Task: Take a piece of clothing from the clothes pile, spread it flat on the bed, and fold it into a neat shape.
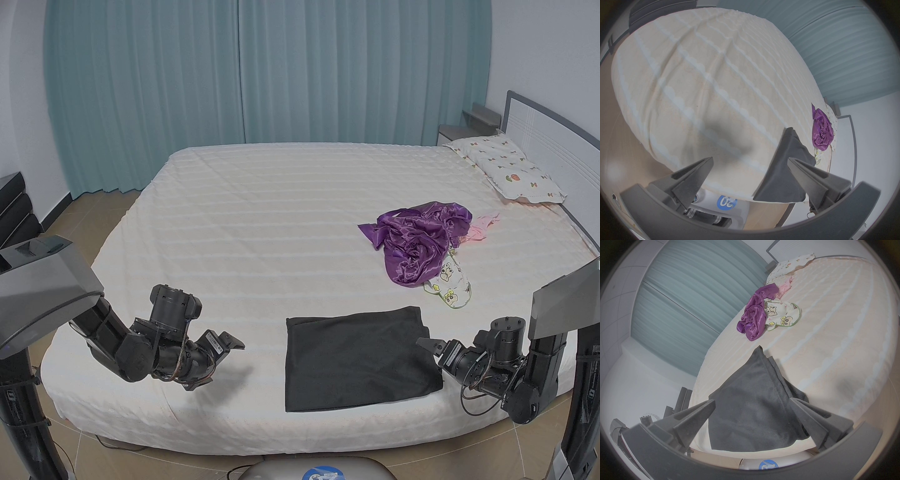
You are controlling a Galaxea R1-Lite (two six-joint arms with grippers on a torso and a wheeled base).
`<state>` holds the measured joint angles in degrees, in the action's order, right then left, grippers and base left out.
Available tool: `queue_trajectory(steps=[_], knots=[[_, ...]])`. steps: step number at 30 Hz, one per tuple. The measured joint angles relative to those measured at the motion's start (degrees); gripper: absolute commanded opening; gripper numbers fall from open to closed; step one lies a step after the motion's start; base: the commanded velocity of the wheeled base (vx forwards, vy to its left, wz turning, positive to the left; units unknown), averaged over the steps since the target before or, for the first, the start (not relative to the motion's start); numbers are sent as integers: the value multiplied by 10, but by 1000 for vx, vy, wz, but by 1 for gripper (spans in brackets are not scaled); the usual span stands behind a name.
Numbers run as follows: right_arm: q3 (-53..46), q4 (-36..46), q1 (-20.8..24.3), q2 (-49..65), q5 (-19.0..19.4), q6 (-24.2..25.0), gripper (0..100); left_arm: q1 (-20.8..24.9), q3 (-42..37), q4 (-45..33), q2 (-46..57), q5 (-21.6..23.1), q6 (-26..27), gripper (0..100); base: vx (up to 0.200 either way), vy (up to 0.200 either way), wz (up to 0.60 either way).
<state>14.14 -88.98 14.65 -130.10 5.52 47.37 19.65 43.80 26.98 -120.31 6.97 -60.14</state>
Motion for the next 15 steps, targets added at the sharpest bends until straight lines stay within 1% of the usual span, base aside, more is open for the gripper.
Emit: queue_trajectory(steps=[5, 7, 13, 15], knots=[[-5, 0, -3, 2, -1, -2, 100, 12, 24, -6, -1, -1, 10, 100, 0, -200, 0], [-7, 0, -4, 2, -1, -4, 100, 17, 31, -6, -5, -1, 30, 100, 0, -200, 0], [-14, 0, -5, 2, -1, -10, 100, 26, 44, -6, -25, 1, 120, 100, 0, 0, 0], [-15, 0, -5, 2, -1, -11, 100, 27, 49, -5, -33, 1, 157, 100, 0, 0, 0]])
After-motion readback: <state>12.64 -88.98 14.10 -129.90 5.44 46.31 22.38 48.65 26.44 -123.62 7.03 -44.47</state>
